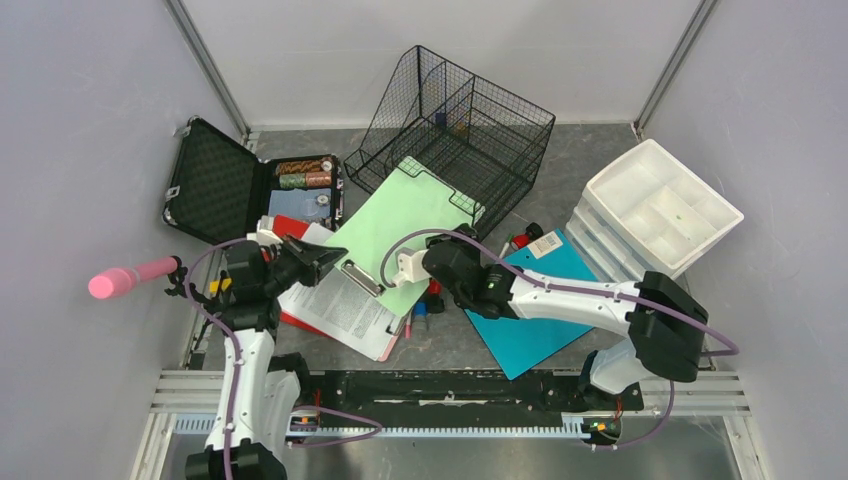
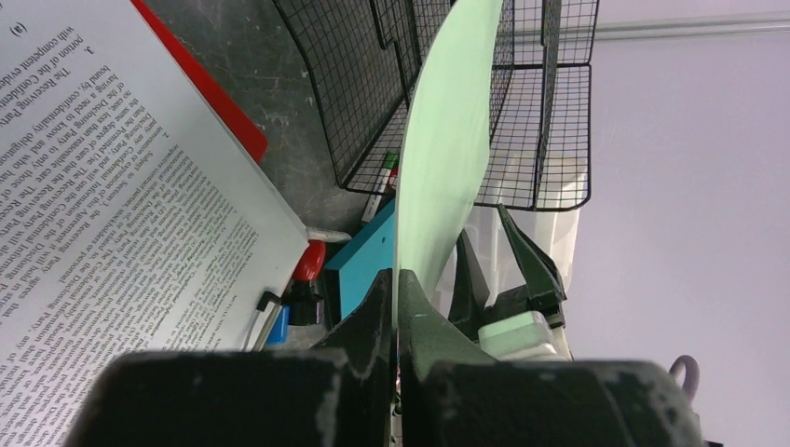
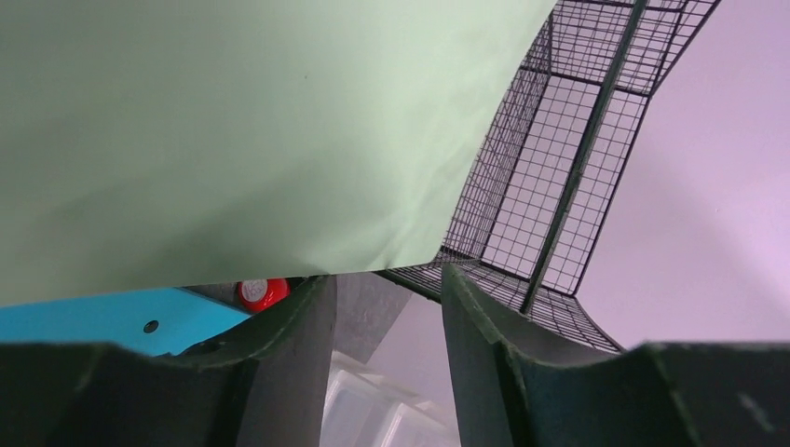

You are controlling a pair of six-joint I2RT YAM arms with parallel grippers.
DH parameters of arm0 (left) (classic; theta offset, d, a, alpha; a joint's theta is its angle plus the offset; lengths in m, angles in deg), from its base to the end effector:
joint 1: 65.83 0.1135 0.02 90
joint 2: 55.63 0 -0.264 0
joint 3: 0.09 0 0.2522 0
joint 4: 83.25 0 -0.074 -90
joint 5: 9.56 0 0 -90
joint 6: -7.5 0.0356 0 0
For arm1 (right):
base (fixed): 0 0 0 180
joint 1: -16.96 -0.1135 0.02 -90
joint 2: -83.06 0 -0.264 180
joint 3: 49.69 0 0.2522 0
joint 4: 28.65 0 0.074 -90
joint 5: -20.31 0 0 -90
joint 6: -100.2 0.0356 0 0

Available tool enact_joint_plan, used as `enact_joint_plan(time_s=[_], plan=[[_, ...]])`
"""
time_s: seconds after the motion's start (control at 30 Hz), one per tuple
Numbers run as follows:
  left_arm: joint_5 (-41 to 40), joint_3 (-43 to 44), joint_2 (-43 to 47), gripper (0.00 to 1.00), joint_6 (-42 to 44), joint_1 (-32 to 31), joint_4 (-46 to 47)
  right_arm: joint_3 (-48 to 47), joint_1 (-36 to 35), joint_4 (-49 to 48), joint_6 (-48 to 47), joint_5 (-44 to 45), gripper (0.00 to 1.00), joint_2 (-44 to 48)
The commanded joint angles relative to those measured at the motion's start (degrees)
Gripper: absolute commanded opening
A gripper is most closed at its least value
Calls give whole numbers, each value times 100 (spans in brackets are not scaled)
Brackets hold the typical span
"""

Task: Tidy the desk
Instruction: Place the folder in the storage box.

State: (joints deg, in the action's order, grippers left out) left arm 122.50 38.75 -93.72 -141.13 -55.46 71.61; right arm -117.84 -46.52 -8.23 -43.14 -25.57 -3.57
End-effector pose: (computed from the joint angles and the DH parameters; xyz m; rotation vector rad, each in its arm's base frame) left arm 0.1576 0.0046 0.2382 -0.7402 1.9712 -1.2557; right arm 0.1656 0.2763 0.2346 -1.5668 1.4384 -0.7547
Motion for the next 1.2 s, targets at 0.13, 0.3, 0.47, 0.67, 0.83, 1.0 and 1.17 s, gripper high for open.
enact_joint_plan(time_s=[0.13,0.3,0.47,0.67,0.83,1.0,1.17], plan=[[-173,-105,-203,2,-894,-130,821,-381,-59,357,245,-388,63,737],[-370,60,-393,2,-883,-182,821,-355,-12,678,232,-365,70,1098],[-521,149,-576,2,-833,-237,771,-401,70,999,175,-324,76,1394],[-792,255,-784,2,-850,-316,798,-693,388,1203,345,-659,77,1796],[-823,438,-750,2,-984,-319,808,-1136,813,1382,662,-1162,78,2010],[-795,667,-911,2,-1045,-328,725,-1315,1136,1360,781,-1351,78,2080],[-951,691,-1099,2,-1000,-391,711,-1321,1324,1310,857,-1452,78,2076]])
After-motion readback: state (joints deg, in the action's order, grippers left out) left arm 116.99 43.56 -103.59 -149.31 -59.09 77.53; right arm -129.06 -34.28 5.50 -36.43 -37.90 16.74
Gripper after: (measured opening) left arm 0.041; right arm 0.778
